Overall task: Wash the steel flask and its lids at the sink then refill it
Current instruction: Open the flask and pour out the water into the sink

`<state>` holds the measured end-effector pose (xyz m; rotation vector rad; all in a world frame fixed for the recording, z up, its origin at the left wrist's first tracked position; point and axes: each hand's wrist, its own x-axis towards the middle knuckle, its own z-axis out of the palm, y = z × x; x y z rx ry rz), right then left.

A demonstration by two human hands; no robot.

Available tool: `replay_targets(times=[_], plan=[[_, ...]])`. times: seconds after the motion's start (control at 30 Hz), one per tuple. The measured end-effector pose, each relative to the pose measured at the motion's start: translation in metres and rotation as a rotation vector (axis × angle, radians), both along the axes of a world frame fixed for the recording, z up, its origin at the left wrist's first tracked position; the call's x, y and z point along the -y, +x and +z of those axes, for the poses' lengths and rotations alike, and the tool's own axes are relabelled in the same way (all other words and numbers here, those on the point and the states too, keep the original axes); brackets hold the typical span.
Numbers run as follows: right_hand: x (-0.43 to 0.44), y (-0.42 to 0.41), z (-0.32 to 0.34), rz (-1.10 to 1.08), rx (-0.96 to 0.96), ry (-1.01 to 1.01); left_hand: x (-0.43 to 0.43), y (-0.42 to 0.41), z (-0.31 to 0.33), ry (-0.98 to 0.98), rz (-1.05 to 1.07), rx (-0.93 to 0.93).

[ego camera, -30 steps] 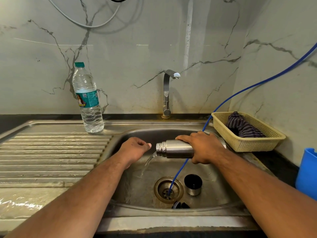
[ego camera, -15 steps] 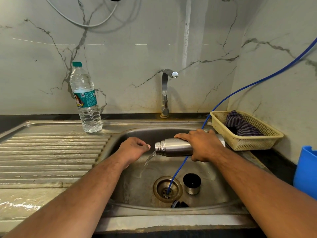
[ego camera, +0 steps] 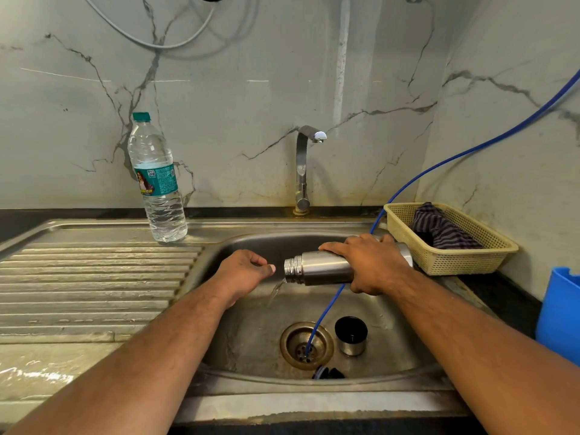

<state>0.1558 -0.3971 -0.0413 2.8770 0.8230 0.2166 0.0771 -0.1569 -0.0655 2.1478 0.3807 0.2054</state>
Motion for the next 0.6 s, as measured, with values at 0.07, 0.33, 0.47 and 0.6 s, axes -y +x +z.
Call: replay_targets(times=[0.07,0.33,0.47,0.6], plan=[[-0.0001,0.0003,0.0002,0.004,0.011,0.0,-0.0002,-0.0001,-0.0001,0.002,-0.001,-0.004],[0.0009,0.0008,0.0028,0.031,0.08,-0.034,-0.0002,0.0009,-0.0009,-0.003,0.013,-0.003],[-0.0003,0.0003,0.0045,0.033,0.15,-0.042,-0.0002,0.0019,-0.0012,-0.007,0.013,-0.006],[-0.0011,-0.0019,0.0072,0.037,0.213,-0.05,-0.0002,0.0033,-0.0023,-0.029,0.01,-0.01]])
